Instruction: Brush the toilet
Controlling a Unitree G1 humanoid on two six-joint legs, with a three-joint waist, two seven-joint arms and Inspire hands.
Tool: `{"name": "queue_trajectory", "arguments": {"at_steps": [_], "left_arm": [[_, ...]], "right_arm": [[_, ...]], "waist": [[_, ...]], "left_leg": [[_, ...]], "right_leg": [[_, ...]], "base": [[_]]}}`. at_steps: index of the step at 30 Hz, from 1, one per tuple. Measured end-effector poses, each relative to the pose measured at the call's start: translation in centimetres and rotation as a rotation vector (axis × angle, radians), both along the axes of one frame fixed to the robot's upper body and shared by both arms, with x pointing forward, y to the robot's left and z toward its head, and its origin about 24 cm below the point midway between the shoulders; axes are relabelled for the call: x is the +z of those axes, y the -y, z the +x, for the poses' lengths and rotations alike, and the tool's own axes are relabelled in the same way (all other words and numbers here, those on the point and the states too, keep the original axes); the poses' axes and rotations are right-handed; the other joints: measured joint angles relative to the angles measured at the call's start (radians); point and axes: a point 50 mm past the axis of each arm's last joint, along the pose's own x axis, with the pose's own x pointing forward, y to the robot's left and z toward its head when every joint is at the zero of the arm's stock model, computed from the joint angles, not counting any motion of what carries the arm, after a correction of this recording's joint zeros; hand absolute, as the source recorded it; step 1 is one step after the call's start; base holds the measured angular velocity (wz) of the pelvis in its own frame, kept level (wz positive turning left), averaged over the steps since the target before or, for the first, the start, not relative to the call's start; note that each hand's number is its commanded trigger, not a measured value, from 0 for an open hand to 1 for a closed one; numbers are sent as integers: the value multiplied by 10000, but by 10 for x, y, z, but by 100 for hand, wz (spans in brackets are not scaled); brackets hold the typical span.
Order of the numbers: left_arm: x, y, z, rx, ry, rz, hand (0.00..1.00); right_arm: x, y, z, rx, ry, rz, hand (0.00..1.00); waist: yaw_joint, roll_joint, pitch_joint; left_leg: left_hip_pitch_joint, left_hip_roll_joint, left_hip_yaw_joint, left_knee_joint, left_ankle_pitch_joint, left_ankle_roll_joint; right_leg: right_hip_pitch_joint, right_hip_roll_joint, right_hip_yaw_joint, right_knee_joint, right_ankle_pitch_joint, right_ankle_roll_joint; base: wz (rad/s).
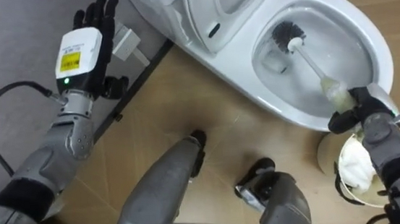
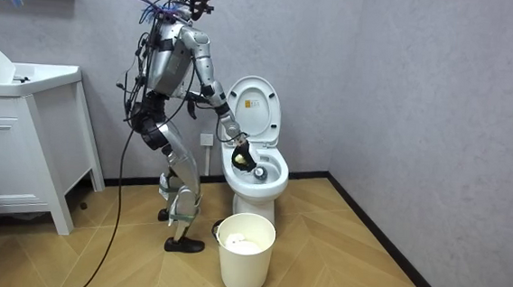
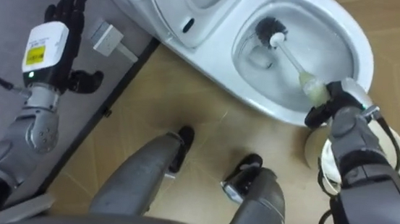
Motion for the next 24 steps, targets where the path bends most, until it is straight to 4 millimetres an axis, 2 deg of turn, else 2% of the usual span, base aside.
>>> {"name": "queue_trajectory", "arguments": {"at_steps": [6, 12, 16, 19, 24], "left_arm": [[3, -1, 1, 195, 342, 128, 0], [3, -2, 0, 249, 339, 158, 0], [14, -7, -5, 25, 693, 405, 0], [24, -12, -4, -128, 1012, 667, 0], [37, -18, 1, -22, 1607, 736, 0]], "right_arm": [[5, 1, 3, 282, 440, -999, 100], [8, -3, 6, 756, 267, -1700, 100], [12, 1, 7, 1203, -111, -1876, 100], [13, 6, 5, 1377, -544, -1867, 100], [10, 6, 3, 1435, -975, -1526, 100]], "waist": [[112, 135, -11], [363, 224, -16], [599, 250, -16], [776, 249, -16], [770, 250, -17]], "left_leg": [[-501, -35, -3, 601, -169, -1], [-597, 41, -19, 790, -223, -120], [-624, 169, -68, 806, -248, -210], [-640, 159, -197, 802, -249, -311], [-632, 176, -434, 919, -330, -465]], "right_leg": [[-473, -185, -8, 637, -192, -100], [-578, -178, -54, 841, -293, -258], [-582, -108, -108, 827, -342, -343], [-587, -106, -198, 904, -416, -426], [-457, -91, -448, 1042, -603, -532]], "base": [[0], [-2], [0], [7], [9]]}}
